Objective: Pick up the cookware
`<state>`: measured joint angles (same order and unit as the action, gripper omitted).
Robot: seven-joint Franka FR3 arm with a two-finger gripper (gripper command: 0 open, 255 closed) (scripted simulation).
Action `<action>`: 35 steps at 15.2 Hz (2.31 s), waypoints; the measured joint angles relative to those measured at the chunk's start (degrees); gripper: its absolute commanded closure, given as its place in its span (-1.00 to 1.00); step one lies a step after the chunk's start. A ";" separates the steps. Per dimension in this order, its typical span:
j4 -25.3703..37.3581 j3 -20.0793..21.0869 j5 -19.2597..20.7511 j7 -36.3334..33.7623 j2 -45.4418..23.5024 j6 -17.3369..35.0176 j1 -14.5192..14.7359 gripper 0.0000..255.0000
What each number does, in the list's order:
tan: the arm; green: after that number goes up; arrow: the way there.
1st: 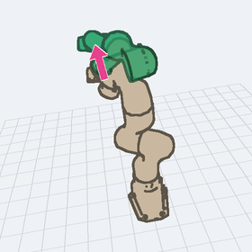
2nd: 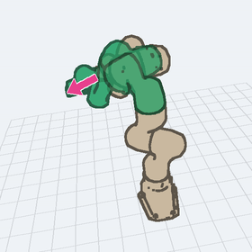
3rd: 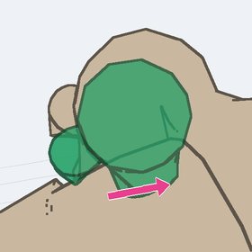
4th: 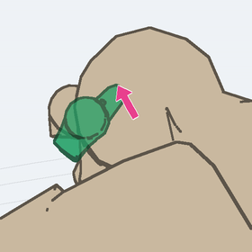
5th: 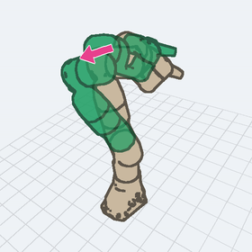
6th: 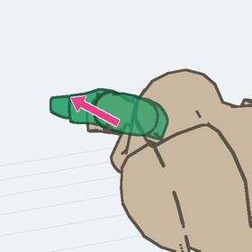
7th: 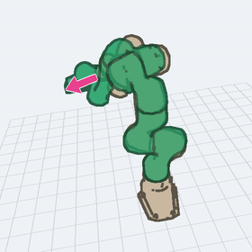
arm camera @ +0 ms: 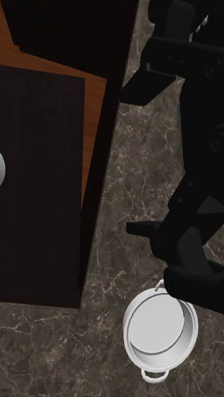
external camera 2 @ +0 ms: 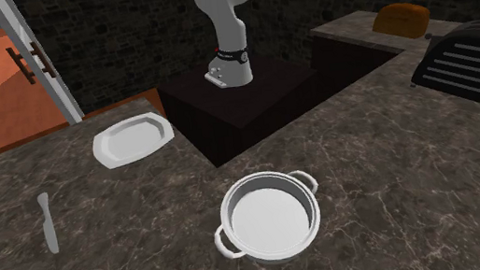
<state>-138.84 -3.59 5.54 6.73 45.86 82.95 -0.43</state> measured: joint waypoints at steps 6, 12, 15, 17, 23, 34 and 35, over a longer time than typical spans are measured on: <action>-3.65 -3.30 2.45 2.75 -3.43 7.70 -0.96 -1.00; -6.43 -8.38 5.50 6.80 -11.89 20.10 -2.22 -1.00; -6.66 -10.66 6.28 8.65 -16.93 25.93 -2.54 -1.00; -6.62 -12.32 6.72 10.18 -20.51 29.90 -2.84 -1.00; -4.34 -16.67 5.56 15.19 -33.37 41.52 -3.00 -1.00; 8.26 -18.62 -6.87 29.29 -60.50 56.40 -5.93 -1.00; 10.23 -18.19 -8.22 30.64 -63.04 56.95 -6.75 -1.00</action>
<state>-128.61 -21.78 -2.68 37.37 -17.18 139.90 -7.17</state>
